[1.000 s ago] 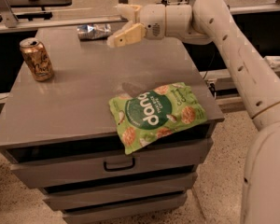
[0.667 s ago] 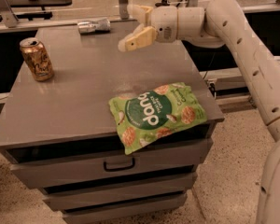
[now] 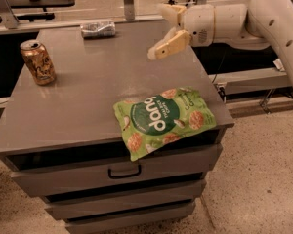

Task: Knock redbull can over

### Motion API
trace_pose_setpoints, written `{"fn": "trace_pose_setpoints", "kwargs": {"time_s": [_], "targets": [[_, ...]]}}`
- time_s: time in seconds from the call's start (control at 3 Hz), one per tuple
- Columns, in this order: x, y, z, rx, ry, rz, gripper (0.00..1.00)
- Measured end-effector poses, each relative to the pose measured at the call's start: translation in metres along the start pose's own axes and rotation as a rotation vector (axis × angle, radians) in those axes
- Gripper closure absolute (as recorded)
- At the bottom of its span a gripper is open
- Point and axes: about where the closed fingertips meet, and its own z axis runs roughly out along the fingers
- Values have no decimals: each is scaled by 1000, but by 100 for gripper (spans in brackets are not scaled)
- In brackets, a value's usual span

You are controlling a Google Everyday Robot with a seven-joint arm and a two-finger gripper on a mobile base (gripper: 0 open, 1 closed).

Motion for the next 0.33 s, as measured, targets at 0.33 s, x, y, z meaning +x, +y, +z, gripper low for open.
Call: {"fn": "trace_pose_setpoints", "kwargs": {"time_s": [0.33], "targets": [[-1,0,-2,4,2,-2,0]]}}
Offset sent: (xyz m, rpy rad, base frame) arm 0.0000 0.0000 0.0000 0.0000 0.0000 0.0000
